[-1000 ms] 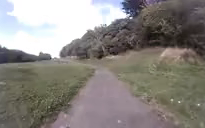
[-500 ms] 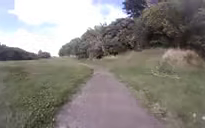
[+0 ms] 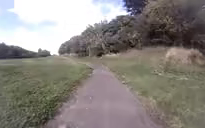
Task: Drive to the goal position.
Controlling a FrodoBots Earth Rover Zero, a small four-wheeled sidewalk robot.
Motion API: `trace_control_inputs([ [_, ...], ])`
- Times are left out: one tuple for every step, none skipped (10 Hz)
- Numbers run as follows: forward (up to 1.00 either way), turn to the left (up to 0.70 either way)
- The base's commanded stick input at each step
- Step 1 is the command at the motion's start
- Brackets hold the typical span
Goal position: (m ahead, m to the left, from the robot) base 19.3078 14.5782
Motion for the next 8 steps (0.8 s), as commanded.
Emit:
trace_control_inputs([
  [1.0,0.0],
  [1.0,0.0],
  [1.0,0.06],
  [1.0,0.1],
  [1.0,0.37],
  [1.0,0.35],
  [1.0,0.28],
  [1.0,0.16],
])
